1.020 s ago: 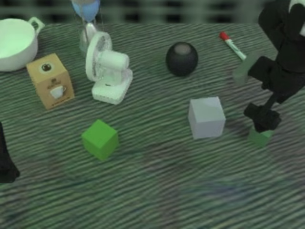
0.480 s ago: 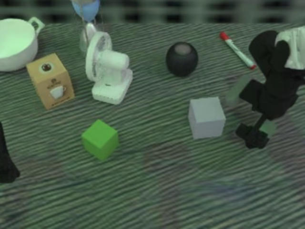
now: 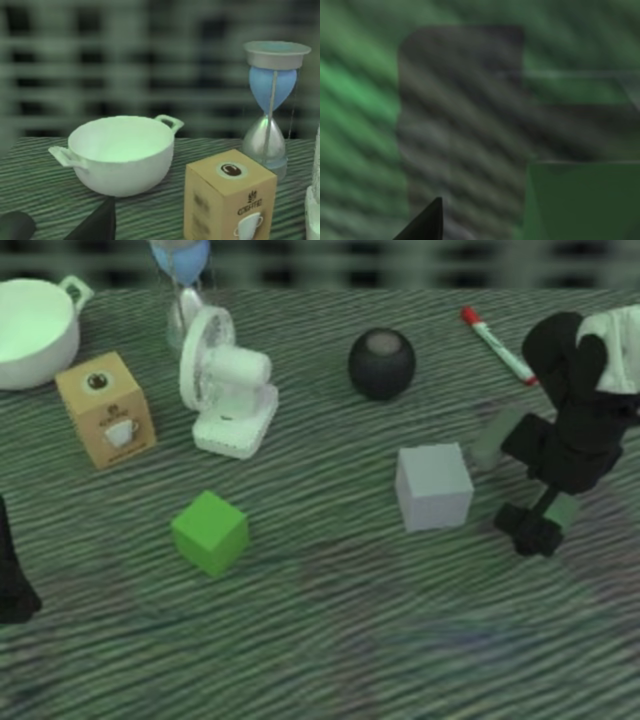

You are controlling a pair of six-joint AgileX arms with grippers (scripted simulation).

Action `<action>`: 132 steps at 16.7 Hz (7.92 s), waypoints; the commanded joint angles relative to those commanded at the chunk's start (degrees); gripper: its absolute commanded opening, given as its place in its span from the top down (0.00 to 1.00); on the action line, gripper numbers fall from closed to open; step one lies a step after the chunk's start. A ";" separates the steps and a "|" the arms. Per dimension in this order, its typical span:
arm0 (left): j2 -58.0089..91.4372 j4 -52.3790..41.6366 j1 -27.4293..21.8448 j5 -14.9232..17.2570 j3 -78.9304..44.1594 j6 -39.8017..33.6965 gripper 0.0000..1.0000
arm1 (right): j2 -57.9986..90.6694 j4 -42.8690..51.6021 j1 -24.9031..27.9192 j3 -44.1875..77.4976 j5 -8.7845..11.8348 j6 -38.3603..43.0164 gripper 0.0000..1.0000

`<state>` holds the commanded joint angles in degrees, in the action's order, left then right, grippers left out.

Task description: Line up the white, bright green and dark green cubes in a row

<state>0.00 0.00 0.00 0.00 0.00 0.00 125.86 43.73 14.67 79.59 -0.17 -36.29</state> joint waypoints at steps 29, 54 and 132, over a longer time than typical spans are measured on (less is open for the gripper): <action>0.00 0.00 0.00 0.00 0.00 0.00 0.00 | -7.95 14.93 0.46 7.92 0.85 0.60 1.00; 0.00 0.00 0.00 0.00 0.00 0.00 0.00 | -18.41 13.23 24.57 -4.48 1.19 -13.87 1.00; 116.63 -61.75 -24.41 0.10 -88.38 12.93 0.00 | -125.86 -43.73 -14.10 -79.59 0.17 36.29 0.00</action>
<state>116.63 -61.75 -24.41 0.10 -88.38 12.93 0.00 0.00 0.57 0.00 0.00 0.00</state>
